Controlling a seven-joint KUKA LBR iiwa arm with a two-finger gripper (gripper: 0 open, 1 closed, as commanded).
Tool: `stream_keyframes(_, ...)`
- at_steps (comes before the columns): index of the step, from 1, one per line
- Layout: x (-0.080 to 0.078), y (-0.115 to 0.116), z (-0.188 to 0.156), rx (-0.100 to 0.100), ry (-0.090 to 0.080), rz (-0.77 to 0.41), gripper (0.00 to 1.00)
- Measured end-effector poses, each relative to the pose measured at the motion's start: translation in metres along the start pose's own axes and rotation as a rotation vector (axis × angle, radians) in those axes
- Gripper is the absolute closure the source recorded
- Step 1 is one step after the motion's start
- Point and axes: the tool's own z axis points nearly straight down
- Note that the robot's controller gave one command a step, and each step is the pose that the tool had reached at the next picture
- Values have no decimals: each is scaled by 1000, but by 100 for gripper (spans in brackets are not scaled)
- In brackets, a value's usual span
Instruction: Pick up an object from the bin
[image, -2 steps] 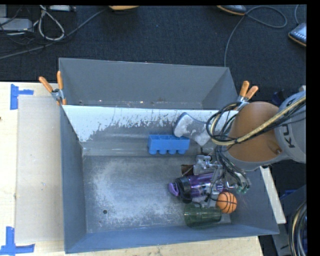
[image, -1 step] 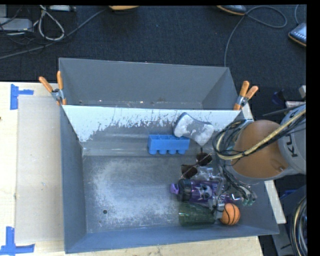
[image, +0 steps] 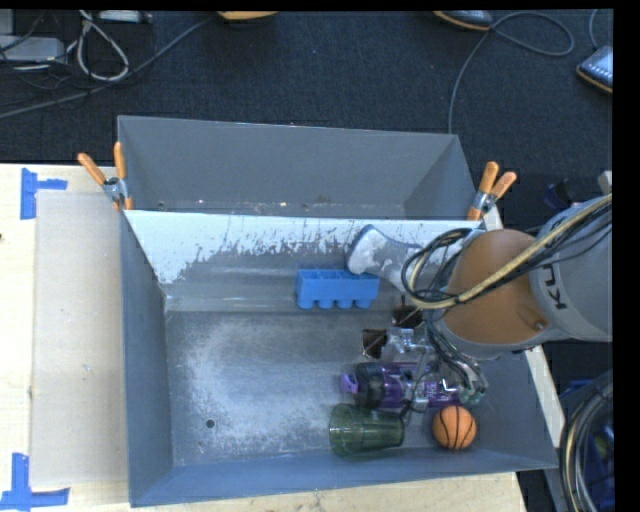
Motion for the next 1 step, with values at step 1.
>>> stream_keyframes(1,-34,-4,-1,4,-7,-46,0)
